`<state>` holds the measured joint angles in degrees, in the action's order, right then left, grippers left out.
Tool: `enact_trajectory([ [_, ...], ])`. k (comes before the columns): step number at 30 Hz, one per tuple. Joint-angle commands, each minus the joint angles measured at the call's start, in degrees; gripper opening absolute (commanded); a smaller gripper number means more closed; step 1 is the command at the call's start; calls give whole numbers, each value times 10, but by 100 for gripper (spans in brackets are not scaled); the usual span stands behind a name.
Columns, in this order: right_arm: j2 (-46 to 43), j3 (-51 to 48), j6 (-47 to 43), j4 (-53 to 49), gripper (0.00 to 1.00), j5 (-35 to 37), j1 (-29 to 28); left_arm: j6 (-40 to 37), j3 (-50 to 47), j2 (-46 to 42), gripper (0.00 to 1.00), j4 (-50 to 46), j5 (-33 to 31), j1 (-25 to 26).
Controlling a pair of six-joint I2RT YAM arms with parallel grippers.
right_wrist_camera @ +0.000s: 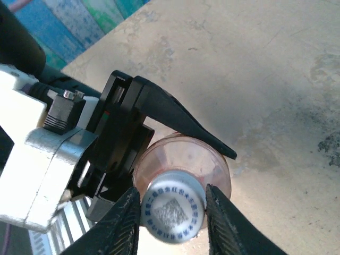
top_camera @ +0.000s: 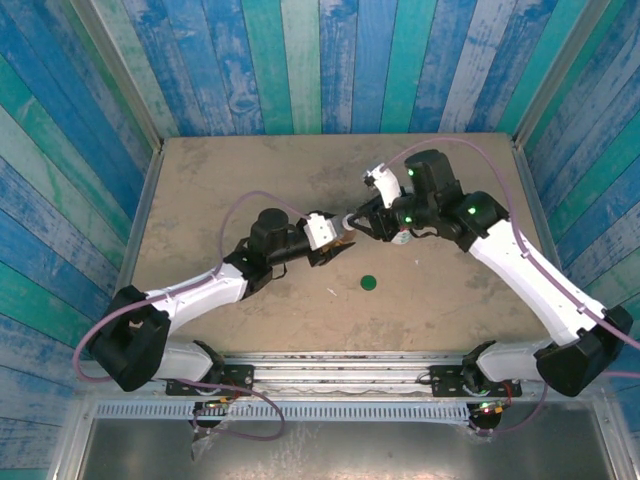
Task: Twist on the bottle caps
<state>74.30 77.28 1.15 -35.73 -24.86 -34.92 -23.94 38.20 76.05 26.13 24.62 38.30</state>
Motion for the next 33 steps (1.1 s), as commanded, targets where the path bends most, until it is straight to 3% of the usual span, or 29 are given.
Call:
enact_trajectory([
  [1, -44, -32, 18, 67, 50, 14, 2, 19, -5, -20, 60, 29, 1, -5],
  [7, -102, -141, 24, 217, 53, -8, 2, 79, -6, -4, 60, 96, 80, -13],
  [15, -59, -133, 44, 226, 51, -40, 2, 85, 11, 17, 60, 92, 110, -13],
  [18, -41, -125, 40, 226, 42, -55, 2, 87, 11, 18, 60, 95, 109, -13],
  [21, -33, -126, 32, 224, 24, -60, 2, 89, 9, 15, 61, 94, 97, -13],
  [23, -32, -128, 24, 221, 18, -60, 2, 89, 8, 14, 63, 95, 87, -13],
  [28, -30, -128, 13, 219, 12, -73, 2, 90, 12, 23, 65, 90, 75, -13],
  [33, -19, -99, -49, 164, 12, -76, 2, 82, 43, 41, 84, 42, 86, -13],
])
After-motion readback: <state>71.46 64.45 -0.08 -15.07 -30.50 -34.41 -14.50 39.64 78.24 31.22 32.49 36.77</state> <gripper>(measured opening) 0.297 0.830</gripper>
